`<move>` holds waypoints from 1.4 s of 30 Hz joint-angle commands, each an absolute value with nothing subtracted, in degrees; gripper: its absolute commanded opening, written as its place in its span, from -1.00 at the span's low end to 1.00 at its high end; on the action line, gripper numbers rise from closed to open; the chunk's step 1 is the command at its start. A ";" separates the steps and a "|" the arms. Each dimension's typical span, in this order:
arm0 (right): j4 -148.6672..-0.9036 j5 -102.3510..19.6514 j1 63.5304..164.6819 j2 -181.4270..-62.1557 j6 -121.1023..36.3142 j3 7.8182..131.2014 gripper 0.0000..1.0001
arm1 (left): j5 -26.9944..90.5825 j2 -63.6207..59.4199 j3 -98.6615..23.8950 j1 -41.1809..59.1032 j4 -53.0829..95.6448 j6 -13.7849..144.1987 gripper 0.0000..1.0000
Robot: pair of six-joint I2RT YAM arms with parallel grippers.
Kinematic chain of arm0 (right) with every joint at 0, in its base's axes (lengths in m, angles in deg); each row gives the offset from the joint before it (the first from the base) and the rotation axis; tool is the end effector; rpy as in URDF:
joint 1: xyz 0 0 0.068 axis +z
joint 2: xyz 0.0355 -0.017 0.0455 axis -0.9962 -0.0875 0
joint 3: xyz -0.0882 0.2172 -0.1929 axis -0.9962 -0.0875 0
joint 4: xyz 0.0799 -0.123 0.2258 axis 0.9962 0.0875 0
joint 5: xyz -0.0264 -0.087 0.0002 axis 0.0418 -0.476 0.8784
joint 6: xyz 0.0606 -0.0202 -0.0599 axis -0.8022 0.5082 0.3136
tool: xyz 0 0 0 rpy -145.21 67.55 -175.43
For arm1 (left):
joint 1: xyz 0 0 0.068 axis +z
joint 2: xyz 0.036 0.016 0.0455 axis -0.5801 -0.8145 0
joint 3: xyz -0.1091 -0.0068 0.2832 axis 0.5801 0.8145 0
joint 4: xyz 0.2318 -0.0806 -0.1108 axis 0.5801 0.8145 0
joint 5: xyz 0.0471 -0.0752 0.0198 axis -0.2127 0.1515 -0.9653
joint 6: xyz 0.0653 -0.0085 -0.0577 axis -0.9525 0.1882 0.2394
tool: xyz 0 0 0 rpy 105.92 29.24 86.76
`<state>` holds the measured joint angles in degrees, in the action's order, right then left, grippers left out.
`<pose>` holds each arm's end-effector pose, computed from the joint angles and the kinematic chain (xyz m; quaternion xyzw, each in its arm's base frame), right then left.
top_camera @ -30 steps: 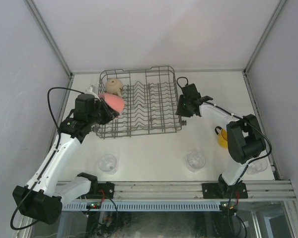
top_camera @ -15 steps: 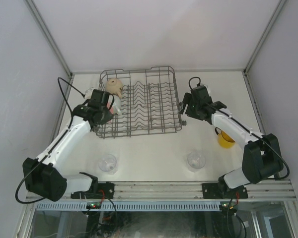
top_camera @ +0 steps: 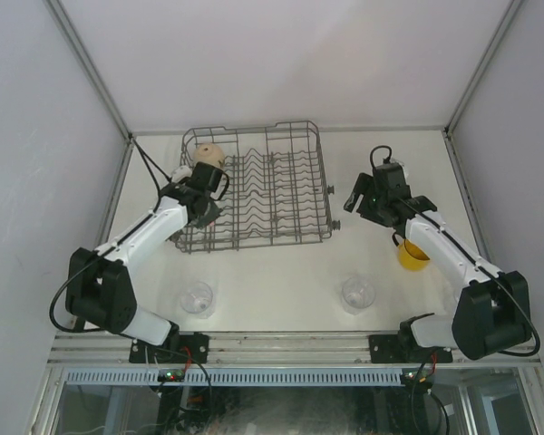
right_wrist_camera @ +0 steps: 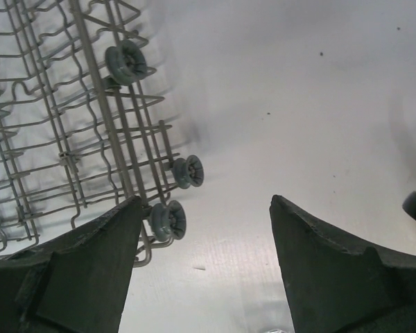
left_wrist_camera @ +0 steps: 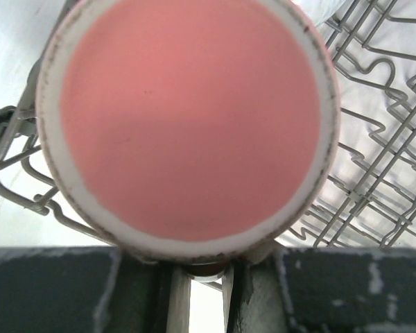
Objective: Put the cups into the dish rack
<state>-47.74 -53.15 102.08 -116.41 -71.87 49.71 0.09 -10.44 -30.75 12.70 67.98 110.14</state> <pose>0.2959 0.0851 0.2587 0.1682 0.9162 0.1324 0.3387 0.3011 -0.0929 0.2561 -0.3220 0.8969 0.0053 0.3032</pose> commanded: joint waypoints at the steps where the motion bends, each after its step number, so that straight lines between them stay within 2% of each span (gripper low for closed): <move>1: -50.24 -51.24 100.89 -114.77 -70.56 48.89 0.48 | -3.78 -11.60 -35.00 12.12 63.51 113.90 -1.00; 12: -51.24 -49.54 99.28 -114.72 -70.01 47.79 0.48 | -4.20 -17.29 -34.03 11.70 62.50 116.07 -1.00; 20: -51.51 -48.95 98.73 -114.69 -69.87 47.23 0.48 | -4.44 -17.76 -28.70 11.41 60.26 116.99 -1.00; 42: -51.75 -48.46 99.12 -113.75 -69.76 45.64 0.48 | -2.87 -21.52 -25.90 11.27 60.79 120.38 -1.00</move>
<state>-49.86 -48.48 98.93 -115.89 -70.69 45.36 -1.85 -20.54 -26.07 11.58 61.30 119.08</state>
